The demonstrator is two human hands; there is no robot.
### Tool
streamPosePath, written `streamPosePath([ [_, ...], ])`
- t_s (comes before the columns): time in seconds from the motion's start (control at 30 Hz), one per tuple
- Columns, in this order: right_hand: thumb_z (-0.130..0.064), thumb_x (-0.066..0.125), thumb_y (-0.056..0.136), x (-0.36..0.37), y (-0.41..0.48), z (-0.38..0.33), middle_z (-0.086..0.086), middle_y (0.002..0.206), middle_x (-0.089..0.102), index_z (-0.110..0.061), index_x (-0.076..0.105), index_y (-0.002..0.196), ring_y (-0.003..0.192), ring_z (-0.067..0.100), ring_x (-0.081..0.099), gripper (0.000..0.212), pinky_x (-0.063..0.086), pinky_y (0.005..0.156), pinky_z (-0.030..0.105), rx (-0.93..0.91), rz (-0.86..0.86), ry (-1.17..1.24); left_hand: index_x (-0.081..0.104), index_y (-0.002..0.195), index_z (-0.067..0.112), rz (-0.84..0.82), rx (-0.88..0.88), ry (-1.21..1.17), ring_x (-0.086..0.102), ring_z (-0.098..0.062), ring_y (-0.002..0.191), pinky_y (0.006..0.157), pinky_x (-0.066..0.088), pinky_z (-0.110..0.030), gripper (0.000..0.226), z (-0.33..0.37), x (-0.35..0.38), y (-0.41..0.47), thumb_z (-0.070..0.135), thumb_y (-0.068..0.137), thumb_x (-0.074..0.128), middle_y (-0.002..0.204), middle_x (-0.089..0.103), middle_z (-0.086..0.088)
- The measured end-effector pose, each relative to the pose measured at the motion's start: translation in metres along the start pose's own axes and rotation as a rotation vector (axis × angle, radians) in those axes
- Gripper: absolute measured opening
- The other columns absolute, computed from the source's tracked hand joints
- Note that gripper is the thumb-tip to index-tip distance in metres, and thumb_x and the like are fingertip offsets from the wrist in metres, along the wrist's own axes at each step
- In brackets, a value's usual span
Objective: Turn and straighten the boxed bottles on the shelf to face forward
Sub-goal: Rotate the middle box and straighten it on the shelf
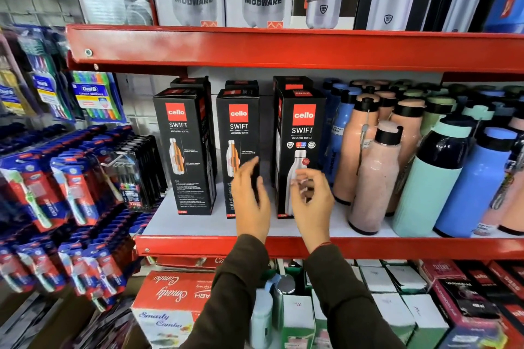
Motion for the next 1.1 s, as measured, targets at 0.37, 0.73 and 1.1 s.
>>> streamPosePath([
  [0.37,-0.014,0.043,0.104,0.090,-0.025,0.005,0.009,0.158,0.036,-0.013,0.027,0.154,0.147,0.022,0.032,0.053,0.022,0.114,0.023,0.253,-0.426,-0.154,0.033,0.151,0.010,-0.041,-0.286,-0.062,0.036,-0.021,0.145,0.119,0.029,-0.032,0.049,-0.060,-0.034,0.018,0.010,0.102,0.042,0.155,0.038,-0.009],
  [0.73,-0.004,0.063,0.090,0.098,-0.032,0.008,0.012,0.143,0.050,-0.016,0.029,0.151,0.134,0.024,0.049,0.071,0.041,0.114,0.042,0.294,-0.416,-0.139,0.059,0.135,0.016,-0.149,-0.412,-0.189,0.060,-0.005,0.112,0.092,0.045,-0.009,0.037,-0.091,-0.049,0.026,0.026,0.100,0.054,0.125,0.068,-0.001],
  [1.1,-0.045,0.090,0.056,0.093,-0.024,0.002,0.001,0.132,0.060,-0.020,0.038,0.138,0.126,0.018,0.056,0.101,0.047,0.107,0.043,0.303,-0.287,-0.084,0.081,0.088,0.025,0.074,-0.478,-0.497,0.075,-0.015,0.094,0.080,0.062,-0.046,0.029,-0.073,-0.062,0.014,0.036,0.098,0.055,0.097,0.080,0.002],
])
Point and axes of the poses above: each hand's wrist, its own y-axis towards the middle knuckle, its own x-axis out of the palm, z = x × y, the point moved 4 cm from there along y, towards the middle knuckle
